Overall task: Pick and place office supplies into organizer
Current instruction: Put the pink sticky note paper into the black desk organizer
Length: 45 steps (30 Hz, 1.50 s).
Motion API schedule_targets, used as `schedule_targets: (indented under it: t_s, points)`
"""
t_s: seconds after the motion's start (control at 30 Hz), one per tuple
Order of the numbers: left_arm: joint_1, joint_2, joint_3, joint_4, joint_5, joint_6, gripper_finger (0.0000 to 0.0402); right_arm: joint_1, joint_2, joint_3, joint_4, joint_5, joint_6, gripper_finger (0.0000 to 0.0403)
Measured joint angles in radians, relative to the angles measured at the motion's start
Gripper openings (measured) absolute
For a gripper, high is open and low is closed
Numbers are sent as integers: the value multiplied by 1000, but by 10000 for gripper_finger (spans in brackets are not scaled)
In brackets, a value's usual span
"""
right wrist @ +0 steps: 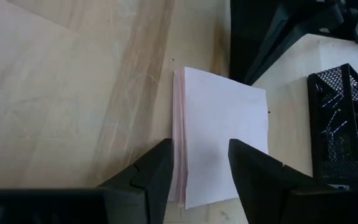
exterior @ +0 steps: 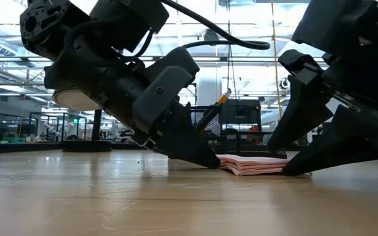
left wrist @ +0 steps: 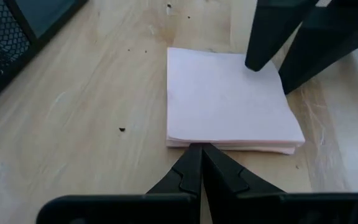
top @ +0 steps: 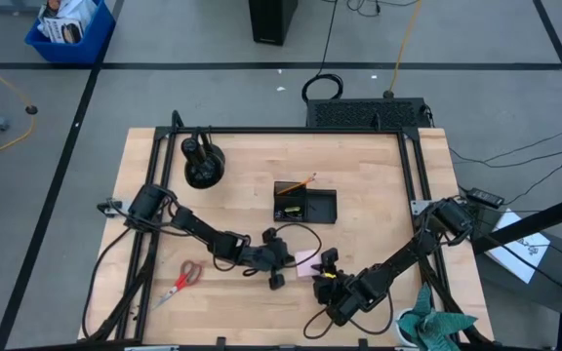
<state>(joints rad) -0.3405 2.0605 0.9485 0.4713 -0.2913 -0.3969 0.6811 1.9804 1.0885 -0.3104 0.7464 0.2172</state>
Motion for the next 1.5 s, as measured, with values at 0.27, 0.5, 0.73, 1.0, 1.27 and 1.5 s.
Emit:
schedule_targets:
  t_s: [0.27,0.5,0.73,1.0,1.27,1.5]
  points:
    - [-2,-8,2,-66,-41,42,17,8,1,0,0,-4,29,155]
    - [14,-61,-2,-188,-159,62,17,10,1,0,3,-6,32,155]
    - [101,-51,-2,-138,-69,47,17,13,1,0,7,-6,30,155]
    - [110,-51,-2,-86,25,55,16,7,1,0,12,8,30,155]
    - [92,9,30,-44,60,55,16,-5,1,-1,20,13,11,155]
    - [74,62,93,-58,82,74,16,-13,1,-1,23,35,6,155]
